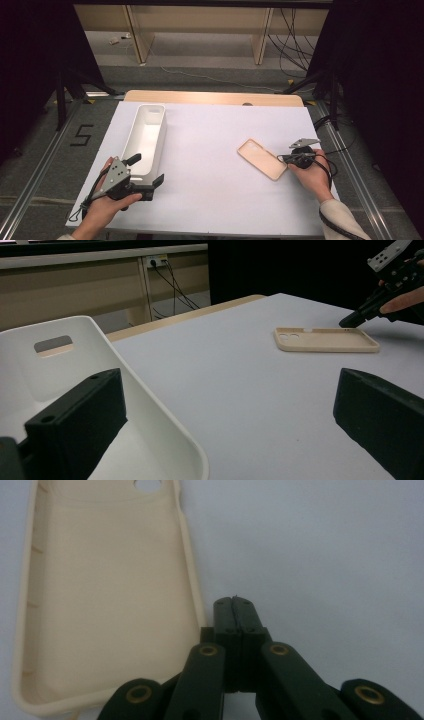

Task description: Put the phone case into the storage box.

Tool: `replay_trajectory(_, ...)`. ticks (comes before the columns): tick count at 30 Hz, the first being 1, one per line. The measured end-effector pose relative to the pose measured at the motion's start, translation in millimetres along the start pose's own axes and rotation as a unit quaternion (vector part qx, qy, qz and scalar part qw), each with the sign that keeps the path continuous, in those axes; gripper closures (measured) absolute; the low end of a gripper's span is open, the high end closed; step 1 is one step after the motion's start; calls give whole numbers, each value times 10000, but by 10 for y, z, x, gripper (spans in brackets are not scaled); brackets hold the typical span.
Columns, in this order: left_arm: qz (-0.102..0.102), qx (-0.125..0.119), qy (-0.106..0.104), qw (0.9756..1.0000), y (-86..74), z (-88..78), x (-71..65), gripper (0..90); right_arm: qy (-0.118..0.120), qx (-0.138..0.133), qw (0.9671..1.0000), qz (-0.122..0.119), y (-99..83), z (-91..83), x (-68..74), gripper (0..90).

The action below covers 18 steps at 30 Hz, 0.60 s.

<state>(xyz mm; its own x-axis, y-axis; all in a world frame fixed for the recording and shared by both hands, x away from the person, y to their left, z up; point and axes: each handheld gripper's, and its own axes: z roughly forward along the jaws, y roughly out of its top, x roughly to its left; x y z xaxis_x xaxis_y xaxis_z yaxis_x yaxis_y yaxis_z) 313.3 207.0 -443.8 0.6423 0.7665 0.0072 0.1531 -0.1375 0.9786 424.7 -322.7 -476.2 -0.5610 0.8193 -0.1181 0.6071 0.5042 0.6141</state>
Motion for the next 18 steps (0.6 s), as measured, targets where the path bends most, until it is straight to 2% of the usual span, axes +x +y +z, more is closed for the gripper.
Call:
replay_trajectory(2, -2, -2, 0, 10000, 0, 0, 0, 0, -7, 26, 10000, 84, -1, -2, 22, 900)
replay_trajectory(4, 0, 0, 3, 10000, 0, 0, 0, 0, 26, 144, 9999, 61, 13, -20, 40, 900)
replay_trajectory(5, 1, -1, -2, 10000, 0, 0, 1, 0, -7, 88, 9999, -112, 11, -11, 24, 900)
replay_trajectory(6, 3, 1, -2, 10000, -1, 1, 1, 0, -38, 73, 9999, -116, 9, -12, 34, 900)
replay_trajectory(7, 9, 1, 1, 10000, -1, 2, 2, 0, 19, 177, 9998, 76, 14, -30, 67, 900)
replay_trajectory(8, 9, 1, 1, 10000, -1, 2, 2, 0, 19, 177, 9998, 76, 14, -30, 67, 900)
replay_trajectory(10, -2, 1, 8, 10000, 1, -2, -2, 0, -29, 126, 9997, -187, 11, -22, 50, 900)
replay_trajectory(11, 10, 4, 10, 10000, 3, -4, -1, 0, -13, 154, 9997, -205, 13, -25, 53, 900)
replay_trajectory(12, 23, 8, 10, 10000, 3, -5, 0, 0, -25, 168, 9998, -99, 17, -32, 71, 900)
replay_trajectory(15, 27, 6, 6, 10000, 3, -5, 0, 0, 4, 241, 9996, -127, 17, -46, 83, 900)
replay_trajectory(16, 19, 6, 12, 10000, 3, -5, -1, 0, -53, 172, 9995, -244, 12, -34, 76, 900)
replay_trajectory(18, 27, 8, 9, 10000, 4, -6, 1, 0, -10, 217, 9996, -182, 20, -42, 95, 900)
